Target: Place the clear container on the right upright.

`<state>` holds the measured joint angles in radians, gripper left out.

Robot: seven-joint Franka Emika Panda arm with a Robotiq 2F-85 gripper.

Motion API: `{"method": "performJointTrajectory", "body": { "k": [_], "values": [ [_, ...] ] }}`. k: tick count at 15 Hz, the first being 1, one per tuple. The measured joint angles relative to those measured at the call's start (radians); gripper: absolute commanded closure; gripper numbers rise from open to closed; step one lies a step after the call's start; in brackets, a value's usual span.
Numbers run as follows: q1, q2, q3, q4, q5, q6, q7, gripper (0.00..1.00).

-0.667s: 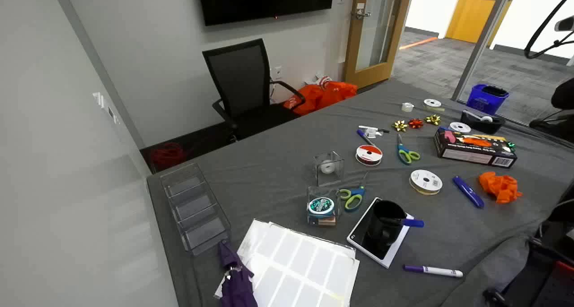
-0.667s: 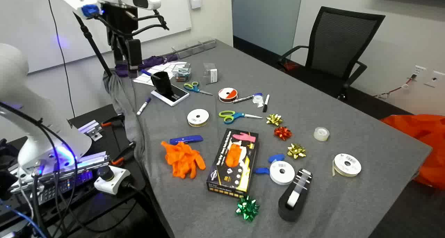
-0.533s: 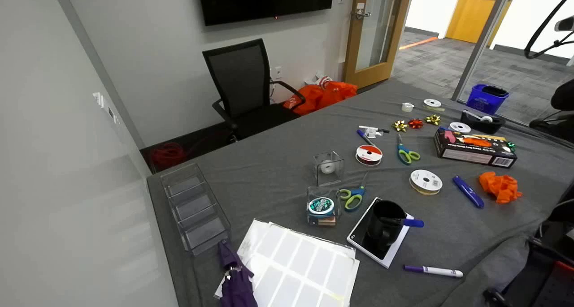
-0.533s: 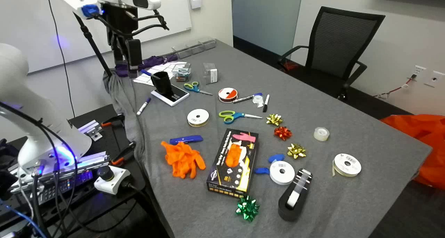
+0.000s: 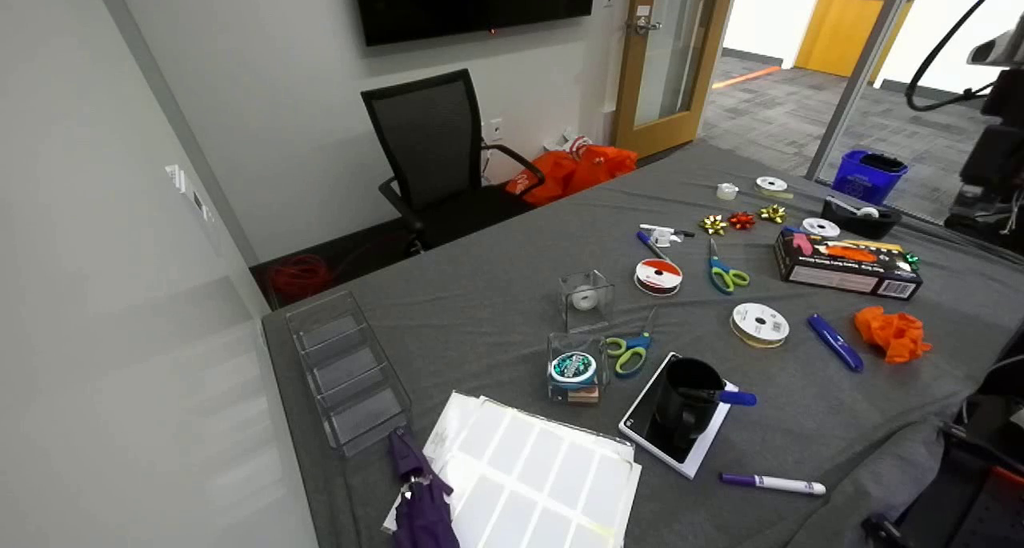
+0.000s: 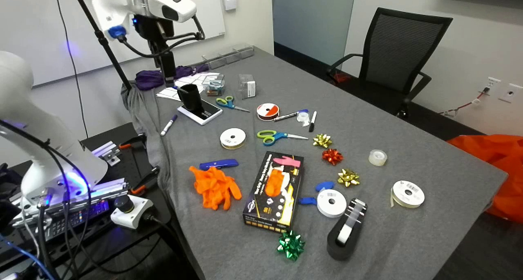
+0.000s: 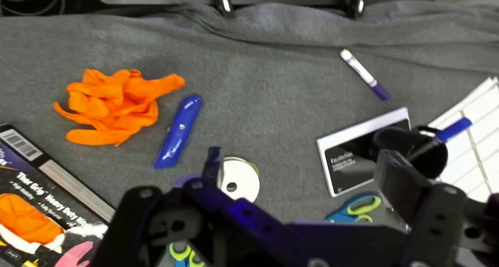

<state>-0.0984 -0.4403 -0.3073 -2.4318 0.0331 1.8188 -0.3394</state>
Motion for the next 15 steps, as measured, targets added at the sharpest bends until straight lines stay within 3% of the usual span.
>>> {"method": "performJointTrajectory", "body": {
  "k": [10, 15],
  "values": [
    [0.082, 0.17, 0.132, -0.063, 0.546, 0.573, 0.286, 0.0],
    [0.129, 0.272, 0.225, -0.049, 0.727, 0.87, 0.468, 0.0]
  ]
}}
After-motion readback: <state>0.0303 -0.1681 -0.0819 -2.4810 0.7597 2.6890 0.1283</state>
